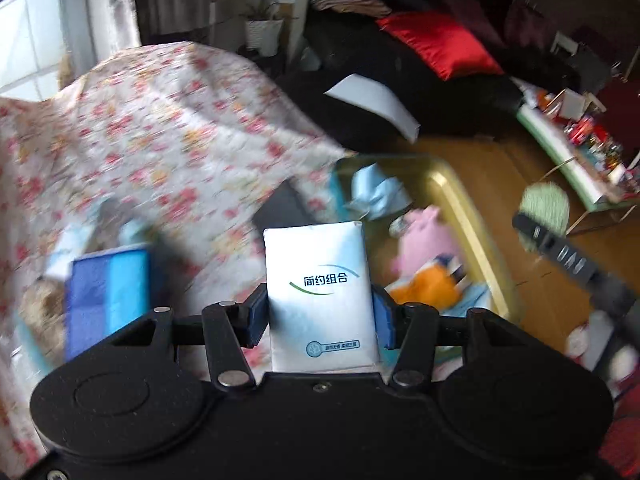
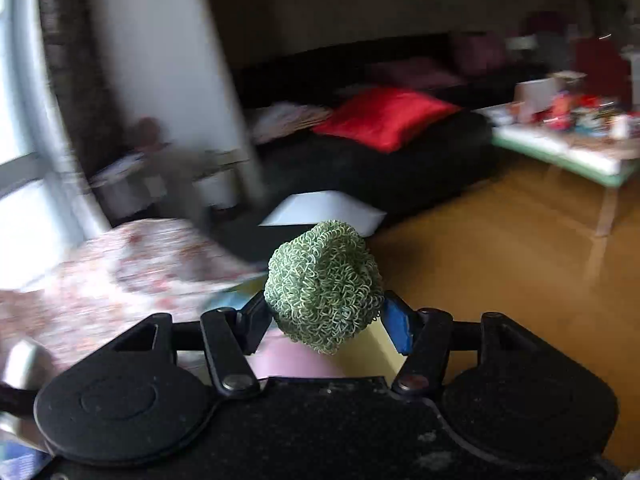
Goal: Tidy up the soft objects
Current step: 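Carry the green ball with the right gripper while the left carries the tissue pack into the tray, releasing both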
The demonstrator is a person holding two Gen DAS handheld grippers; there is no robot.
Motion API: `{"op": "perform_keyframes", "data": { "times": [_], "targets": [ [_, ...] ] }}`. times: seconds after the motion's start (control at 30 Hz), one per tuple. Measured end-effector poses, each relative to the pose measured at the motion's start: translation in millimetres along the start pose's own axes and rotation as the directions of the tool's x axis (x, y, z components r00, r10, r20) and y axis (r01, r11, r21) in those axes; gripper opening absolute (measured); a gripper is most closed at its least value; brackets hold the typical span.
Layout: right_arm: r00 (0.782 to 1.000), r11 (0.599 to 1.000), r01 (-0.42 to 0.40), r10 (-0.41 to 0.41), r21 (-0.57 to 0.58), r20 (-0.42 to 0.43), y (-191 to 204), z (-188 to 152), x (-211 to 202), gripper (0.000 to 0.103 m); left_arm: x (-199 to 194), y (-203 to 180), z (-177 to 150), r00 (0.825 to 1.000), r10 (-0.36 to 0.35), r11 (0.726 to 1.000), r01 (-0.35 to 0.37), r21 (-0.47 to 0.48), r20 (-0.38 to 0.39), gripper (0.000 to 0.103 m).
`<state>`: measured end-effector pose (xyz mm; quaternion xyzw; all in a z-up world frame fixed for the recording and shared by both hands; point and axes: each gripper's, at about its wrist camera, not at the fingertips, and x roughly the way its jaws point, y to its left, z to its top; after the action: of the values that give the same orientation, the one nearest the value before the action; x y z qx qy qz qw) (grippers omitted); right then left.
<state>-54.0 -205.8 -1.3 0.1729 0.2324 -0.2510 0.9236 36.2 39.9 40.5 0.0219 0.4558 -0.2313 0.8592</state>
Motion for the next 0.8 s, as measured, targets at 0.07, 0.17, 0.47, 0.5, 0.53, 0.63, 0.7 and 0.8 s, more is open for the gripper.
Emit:
{"op": "perform_keyframes", "data": {
  "times": [0.07,0.17,0.47,0.5,0.53,0.63,0.7,0.8],
  "targets": [
    [0.998,0.998,0.050,-0.048,0.050,-0.027,-11.4,0.4,8.6,0.059,7.8,-12.2,12.2,1.000,-0.027,1.000,0.027,-0.003,0.007,0.050],
    [0.998,0.997,0.039,-0.036,0.060,-0.046,-13.8,0.5,14.5,0.059,27.1,-31.1,27.2,0.999,-0.032,0.999,0.032,0.006,-0.004,0.050],
    [0.996,0.976,0.071,-0.081,-0.206,-0.040,29.1,-18.5,22.9,0.060,81.6,-56.2,52.3,0.993,-0.067,0.996,0.061,-0.057,-0.100,0.050],
    [0.996,0.970,0.072,-0.083,-0.230,-0.037,31.9,-20.4,22.5,0.061,83.8,-58.4,53.6,0.992,-0.066,0.996,0.060,-0.064,-0.105,0.050],
    [0.996,0.967,0.073,-0.084,-0.244,-0.036,29.9,-20.3,22.6,0.061,87.0,-60.2,55.2,0.992,-0.064,0.996,0.057,-0.067,-0.108,0.050],
    [0.995,0.965,0.074,-0.087,-0.251,-0.044,28.6,-20.4,24.7,0.069,94.0,-64.6,59.5,0.992,-0.055,0.997,0.049,-0.060,-0.112,0.051],
    [0.995,0.967,0.079,-0.092,-0.241,-0.043,26.0,-18.6,26.1,0.074,98.4,-67.3,61.5,0.992,-0.050,0.998,0.045,-0.050,-0.114,0.062],
    [0.994,0.971,0.077,-0.091,-0.227,-0.052,26.7,-16.7,32.0,0.074,101.9,-69.6,62.9,0.994,-0.026,0.999,0.021,-0.046,-0.103,0.065]
  ]
}}
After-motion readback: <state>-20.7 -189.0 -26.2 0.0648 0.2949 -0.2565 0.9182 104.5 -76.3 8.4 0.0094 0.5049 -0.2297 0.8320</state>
